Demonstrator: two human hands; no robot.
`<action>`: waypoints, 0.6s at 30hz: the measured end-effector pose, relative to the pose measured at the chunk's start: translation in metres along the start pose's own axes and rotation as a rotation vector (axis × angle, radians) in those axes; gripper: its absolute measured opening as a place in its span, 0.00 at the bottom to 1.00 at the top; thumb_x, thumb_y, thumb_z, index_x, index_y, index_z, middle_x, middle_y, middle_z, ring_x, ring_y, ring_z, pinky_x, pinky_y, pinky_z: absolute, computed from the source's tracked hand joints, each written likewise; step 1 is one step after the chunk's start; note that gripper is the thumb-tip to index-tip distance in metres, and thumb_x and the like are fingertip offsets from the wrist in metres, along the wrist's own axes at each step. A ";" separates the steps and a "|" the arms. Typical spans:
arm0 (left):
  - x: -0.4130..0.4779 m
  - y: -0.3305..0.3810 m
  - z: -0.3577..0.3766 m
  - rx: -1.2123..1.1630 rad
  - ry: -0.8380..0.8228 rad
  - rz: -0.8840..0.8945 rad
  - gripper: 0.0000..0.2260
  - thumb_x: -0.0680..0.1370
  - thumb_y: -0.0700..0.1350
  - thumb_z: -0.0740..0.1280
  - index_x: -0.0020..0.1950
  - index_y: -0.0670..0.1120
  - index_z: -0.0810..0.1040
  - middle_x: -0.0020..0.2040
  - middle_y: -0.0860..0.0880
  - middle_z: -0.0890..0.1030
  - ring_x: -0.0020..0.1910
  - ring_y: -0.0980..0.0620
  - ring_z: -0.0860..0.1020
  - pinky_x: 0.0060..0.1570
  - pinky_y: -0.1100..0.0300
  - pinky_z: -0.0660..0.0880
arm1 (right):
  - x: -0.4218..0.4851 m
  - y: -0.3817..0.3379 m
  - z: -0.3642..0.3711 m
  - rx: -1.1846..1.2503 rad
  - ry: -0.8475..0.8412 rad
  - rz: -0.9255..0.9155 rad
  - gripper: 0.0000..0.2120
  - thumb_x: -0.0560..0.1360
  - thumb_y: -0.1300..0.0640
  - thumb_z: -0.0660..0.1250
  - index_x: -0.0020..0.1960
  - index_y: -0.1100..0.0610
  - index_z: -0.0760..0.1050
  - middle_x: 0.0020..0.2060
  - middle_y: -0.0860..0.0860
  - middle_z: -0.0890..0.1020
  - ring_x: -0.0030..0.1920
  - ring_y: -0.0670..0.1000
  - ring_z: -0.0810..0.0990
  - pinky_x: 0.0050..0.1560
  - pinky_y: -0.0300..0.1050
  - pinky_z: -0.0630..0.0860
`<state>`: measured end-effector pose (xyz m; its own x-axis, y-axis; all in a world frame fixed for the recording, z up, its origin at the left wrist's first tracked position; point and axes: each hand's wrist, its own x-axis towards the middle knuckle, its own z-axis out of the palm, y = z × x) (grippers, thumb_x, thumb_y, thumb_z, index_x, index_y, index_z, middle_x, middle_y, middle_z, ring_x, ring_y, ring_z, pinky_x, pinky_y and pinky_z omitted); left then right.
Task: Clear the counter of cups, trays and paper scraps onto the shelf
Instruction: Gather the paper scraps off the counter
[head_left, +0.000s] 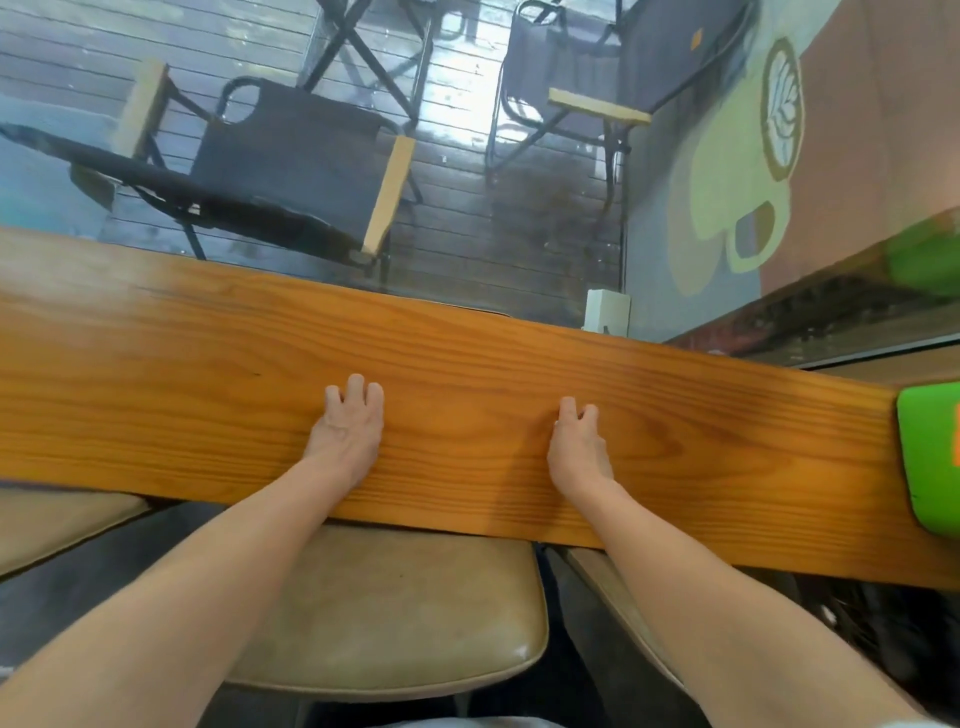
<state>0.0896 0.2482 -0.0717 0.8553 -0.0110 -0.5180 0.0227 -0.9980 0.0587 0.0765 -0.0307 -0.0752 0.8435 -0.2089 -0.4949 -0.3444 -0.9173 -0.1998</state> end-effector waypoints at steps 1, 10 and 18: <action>0.001 -0.001 0.000 -0.010 0.006 0.020 0.14 0.77 0.31 0.57 0.58 0.45 0.65 0.60 0.43 0.66 0.54 0.43 0.67 0.44 0.56 0.69 | -0.002 -0.002 0.001 0.013 -0.012 -0.001 0.08 0.80 0.63 0.53 0.56 0.52 0.62 0.51 0.53 0.69 0.38 0.50 0.70 0.34 0.45 0.68; -0.001 -0.007 -0.016 -0.131 -0.123 0.115 0.02 0.78 0.42 0.56 0.47 0.46 0.66 0.45 0.46 0.75 0.43 0.43 0.75 0.43 0.49 0.75 | -0.012 -0.015 -0.001 0.013 -0.133 -0.012 0.05 0.81 0.57 0.56 0.49 0.56 0.69 0.47 0.51 0.70 0.42 0.53 0.72 0.40 0.47 0.69; -0.007 0.007 -0.036 -0.103 0.029 0.167 0.13 0.83 0.46 0.53 0.40 0.47 0.70 0.40 0.46 0.78 0.43 0.40 0.80 0.39 0.53 0.74 | -0.021 -0.015 -0.027 0.017 -0.106 -0.060 0.11 0.77 0.64 0.56 0.42 0.54 0.73 0.39 0.51 0.77 0.38 0.52 0.75 0.34 0.47 0.73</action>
<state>0.1029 0.2431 -0.0368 0.8663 -0.1726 -0.4688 -0.0691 -0.9708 0.2298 0.0751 -0.0219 -0.0393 0.8151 -0.1160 -0.5677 -0.3020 -0.9212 -0.2453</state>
